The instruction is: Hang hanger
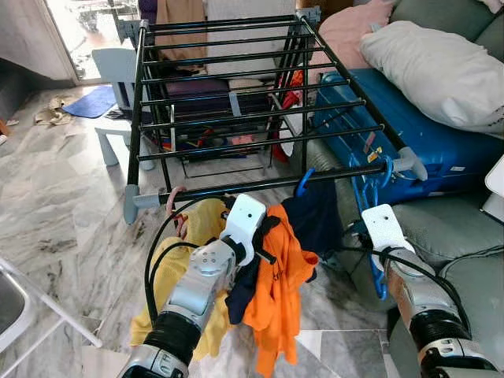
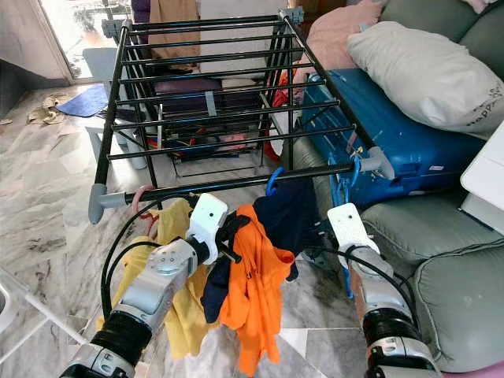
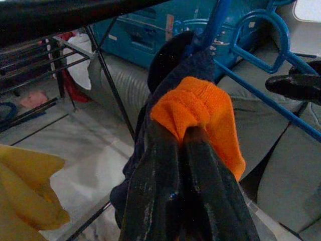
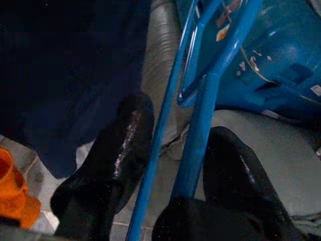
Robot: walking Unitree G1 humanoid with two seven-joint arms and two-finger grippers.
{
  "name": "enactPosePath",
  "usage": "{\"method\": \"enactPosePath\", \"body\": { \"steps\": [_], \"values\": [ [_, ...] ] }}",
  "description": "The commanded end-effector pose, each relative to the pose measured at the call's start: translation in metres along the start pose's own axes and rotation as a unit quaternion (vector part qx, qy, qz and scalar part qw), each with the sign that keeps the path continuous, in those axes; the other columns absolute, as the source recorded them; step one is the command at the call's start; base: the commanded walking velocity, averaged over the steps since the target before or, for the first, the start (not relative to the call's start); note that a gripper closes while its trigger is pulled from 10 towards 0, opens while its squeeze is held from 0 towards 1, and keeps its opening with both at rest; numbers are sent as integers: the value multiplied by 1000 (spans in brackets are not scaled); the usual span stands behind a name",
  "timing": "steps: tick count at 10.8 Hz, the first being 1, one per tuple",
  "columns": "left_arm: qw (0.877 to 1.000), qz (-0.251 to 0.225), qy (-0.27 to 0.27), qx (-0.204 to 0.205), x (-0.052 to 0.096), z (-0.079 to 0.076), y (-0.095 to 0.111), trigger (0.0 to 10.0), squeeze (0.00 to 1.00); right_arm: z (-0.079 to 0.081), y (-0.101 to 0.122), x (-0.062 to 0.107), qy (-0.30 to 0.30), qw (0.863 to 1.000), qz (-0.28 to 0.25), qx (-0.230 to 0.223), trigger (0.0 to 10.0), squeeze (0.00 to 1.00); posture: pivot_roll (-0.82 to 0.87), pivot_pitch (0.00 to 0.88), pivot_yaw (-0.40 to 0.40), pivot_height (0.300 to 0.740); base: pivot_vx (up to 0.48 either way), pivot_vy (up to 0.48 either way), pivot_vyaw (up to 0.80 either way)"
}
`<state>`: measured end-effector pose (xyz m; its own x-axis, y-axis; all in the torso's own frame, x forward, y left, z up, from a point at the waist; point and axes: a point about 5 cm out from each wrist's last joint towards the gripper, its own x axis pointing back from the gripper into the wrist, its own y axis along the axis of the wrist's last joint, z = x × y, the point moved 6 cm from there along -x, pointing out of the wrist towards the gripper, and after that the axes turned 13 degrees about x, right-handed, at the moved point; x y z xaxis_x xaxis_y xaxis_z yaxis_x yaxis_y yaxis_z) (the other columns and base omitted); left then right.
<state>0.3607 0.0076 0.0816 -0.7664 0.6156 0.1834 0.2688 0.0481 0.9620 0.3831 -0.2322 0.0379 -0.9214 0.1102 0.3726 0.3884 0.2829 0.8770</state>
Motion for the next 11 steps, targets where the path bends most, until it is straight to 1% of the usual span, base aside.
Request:
{"method": "enactPosePath", "body": {
  "steps": [1, 4, 7, 9, 11],
  "values": [
    [1000, -9, 3, -11, -2, 1, 8, 10000, 0, -3, 5, -2, -7, 1000, -5, -6, 0, 0, -28, 0, 7, 740, 0, 0, 0],
    [1000, -11, 0, -11, -3, -2, 9, 10000, 0, -9, 4, -3, -21, 1000, 1, -4, 0, 0, -33, 0, 8, 740, 0, 0, 0],
    [1000, -12, 0, -9, -5, -3, 9, 10000, 0, -10, 3, -3, -21, 1000, 1, -1, 392, 0, -33, 0, 2, 740, 0, 0, 0],
    [1000, -14, 2, -9, -5, -4, 9, 10000, 0, -13, 5, -4, -23, 1000, -3, 5, 0, 0, -31, 0, -4, 740, 0, 0, 0],
    [1000, -16, 4, -8, -6, -4, 10, 10000, 0, -15, 11, -4, -28, 999, -16, 15, 0, 0, -32, 0, -8, 740, 0, 0, 0]
  ]
}}
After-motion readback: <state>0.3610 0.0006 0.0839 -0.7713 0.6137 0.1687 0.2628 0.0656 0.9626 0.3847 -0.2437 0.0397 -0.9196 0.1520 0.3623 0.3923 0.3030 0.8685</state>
